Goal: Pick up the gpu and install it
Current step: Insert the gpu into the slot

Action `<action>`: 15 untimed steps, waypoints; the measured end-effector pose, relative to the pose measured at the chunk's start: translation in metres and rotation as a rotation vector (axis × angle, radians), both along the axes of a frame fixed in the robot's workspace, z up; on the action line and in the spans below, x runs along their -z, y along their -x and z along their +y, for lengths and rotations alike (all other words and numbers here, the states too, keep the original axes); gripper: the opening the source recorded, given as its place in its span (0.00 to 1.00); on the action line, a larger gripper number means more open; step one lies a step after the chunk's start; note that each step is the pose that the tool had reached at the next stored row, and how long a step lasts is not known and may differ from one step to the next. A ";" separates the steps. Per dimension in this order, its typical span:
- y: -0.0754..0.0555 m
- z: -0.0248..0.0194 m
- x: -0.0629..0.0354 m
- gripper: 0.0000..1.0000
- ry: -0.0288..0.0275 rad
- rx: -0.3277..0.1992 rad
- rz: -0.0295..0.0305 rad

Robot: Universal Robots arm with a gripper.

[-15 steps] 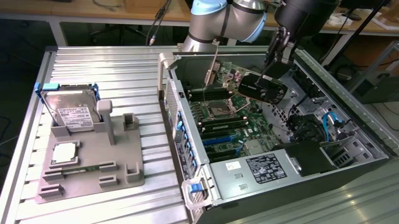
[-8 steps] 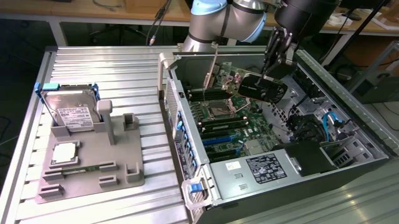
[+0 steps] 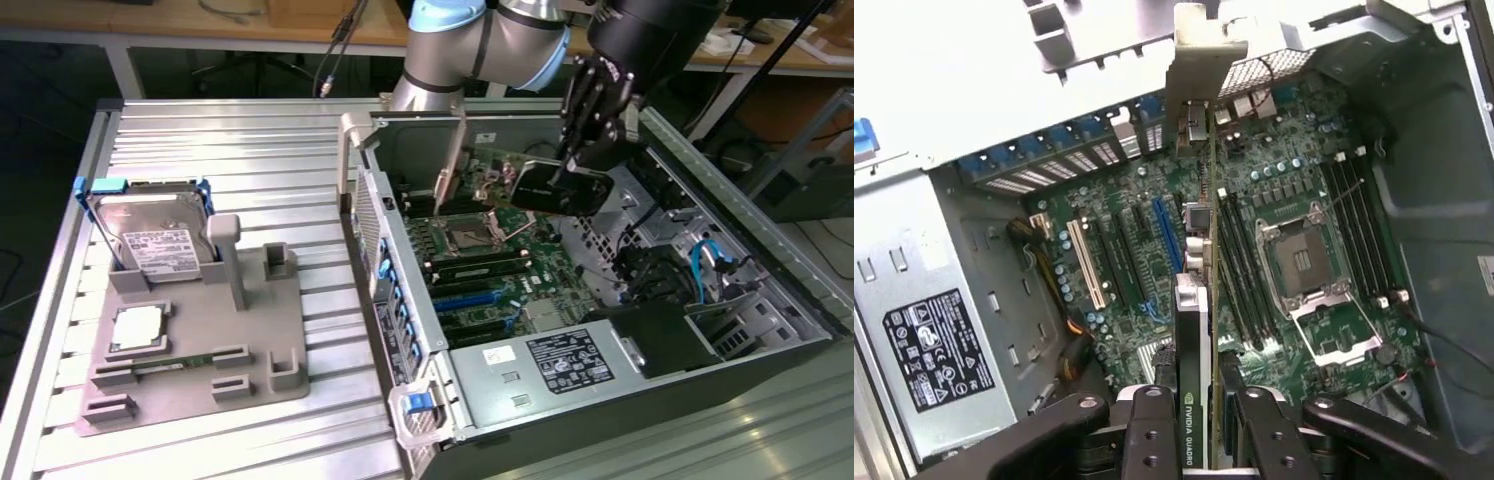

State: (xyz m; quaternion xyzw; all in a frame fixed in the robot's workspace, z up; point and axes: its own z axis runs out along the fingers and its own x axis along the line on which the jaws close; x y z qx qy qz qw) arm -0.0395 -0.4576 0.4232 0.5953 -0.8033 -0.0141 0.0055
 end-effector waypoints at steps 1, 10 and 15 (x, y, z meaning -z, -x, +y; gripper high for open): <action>0.000 0.0000 0.0000 0.27 0.0000 -0.018 0.0000; 0.000 0.0000 0.0000 0.27 0.0000 -0.194 0.0000; 0.000 0.0000 0.0000 0.27 0.0000 -0.278 0.0000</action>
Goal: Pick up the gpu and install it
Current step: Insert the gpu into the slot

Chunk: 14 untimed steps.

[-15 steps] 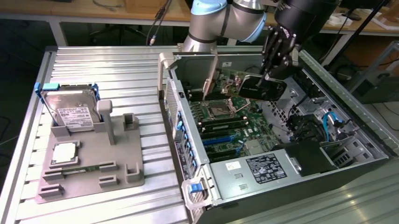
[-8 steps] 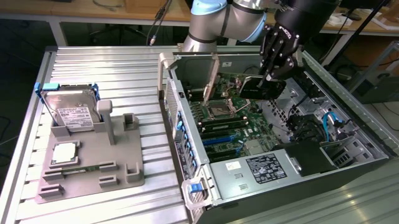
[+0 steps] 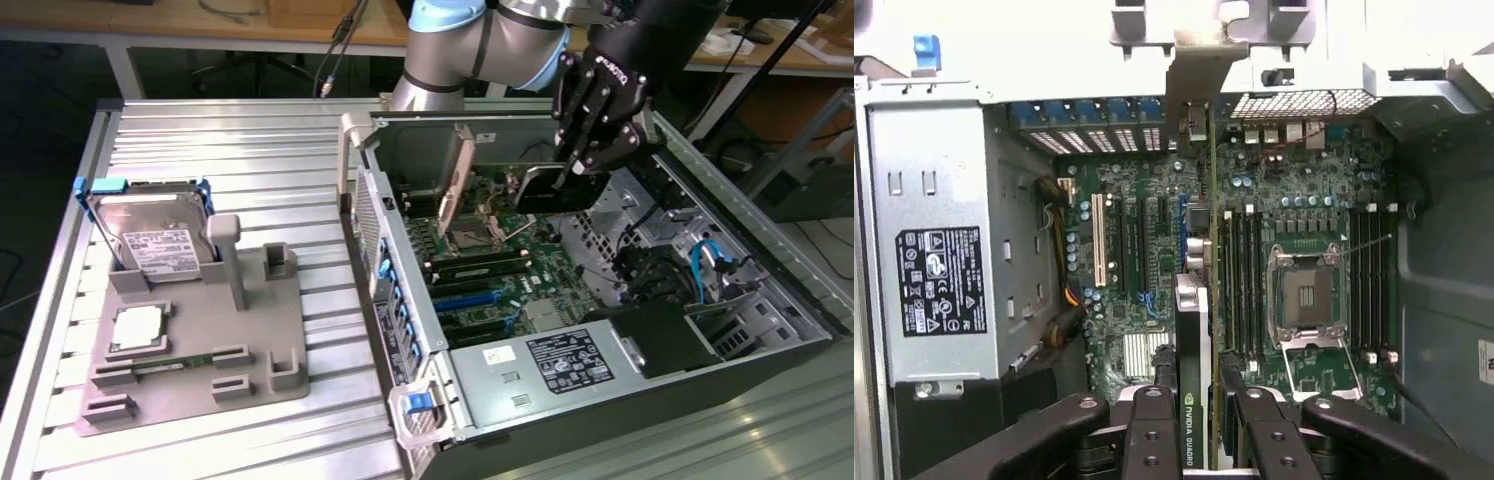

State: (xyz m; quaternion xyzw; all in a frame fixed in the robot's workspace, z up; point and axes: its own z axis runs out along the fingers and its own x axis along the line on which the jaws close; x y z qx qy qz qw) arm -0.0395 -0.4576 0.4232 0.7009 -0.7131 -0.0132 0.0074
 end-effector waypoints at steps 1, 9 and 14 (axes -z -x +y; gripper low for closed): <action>0.000 0.0000 0.0000 0.27 0.0000 -0.015 0.0000; 0.000 0.0000 0.0000 0.27 0.0000 -0.105 0.0000; 0.000 0.0000 0.0000 0.27 0.0000 -0.105 0.0000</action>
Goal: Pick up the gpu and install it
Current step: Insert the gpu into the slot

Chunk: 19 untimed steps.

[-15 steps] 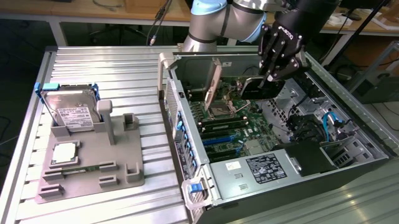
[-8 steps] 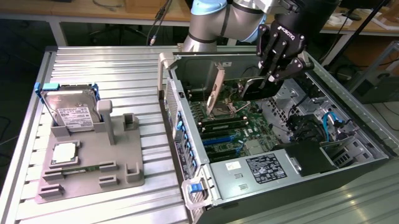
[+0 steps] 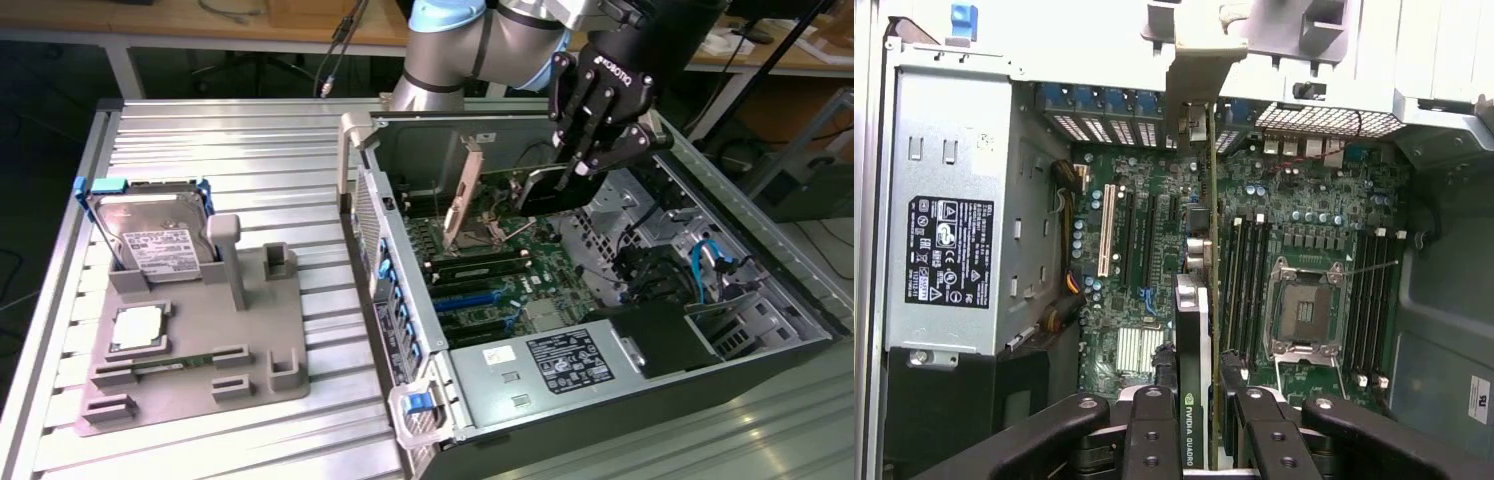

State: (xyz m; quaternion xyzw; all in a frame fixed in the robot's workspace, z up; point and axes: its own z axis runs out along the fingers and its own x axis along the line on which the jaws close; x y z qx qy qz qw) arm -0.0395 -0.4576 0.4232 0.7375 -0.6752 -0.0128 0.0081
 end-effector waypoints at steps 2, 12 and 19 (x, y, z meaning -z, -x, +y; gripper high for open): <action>0.000 0.0000 0.0001 0.27 0.0001 0.001 0.0000; -0.003 0.0002 0.0015 0.27 -0.0002 0.050 -0.0001; -0.003 0.0024 0.0025 0.27 0.0001 0.063 0.0000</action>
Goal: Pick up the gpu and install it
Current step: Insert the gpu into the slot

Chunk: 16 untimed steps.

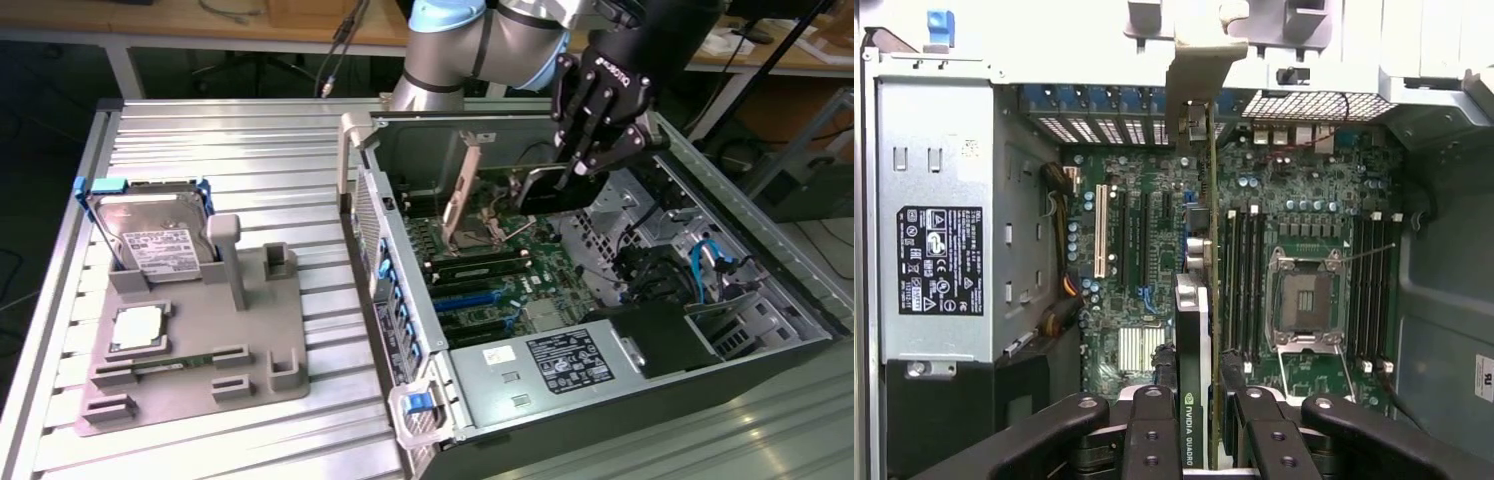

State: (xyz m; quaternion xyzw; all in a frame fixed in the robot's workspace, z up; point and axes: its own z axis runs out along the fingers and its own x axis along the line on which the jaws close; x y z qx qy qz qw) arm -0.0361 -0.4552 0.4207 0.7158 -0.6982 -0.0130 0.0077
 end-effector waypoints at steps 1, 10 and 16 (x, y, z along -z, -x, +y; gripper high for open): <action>0.000 0.0007 0.0003 0.27 0.0000 0.001 0.0000; 0.000 0.0037 0.0043 0.27 -0.0001 0.003 0.0000; -0.001 0.0049 0.0071 0.27 -0.0001 0.003 -0.0001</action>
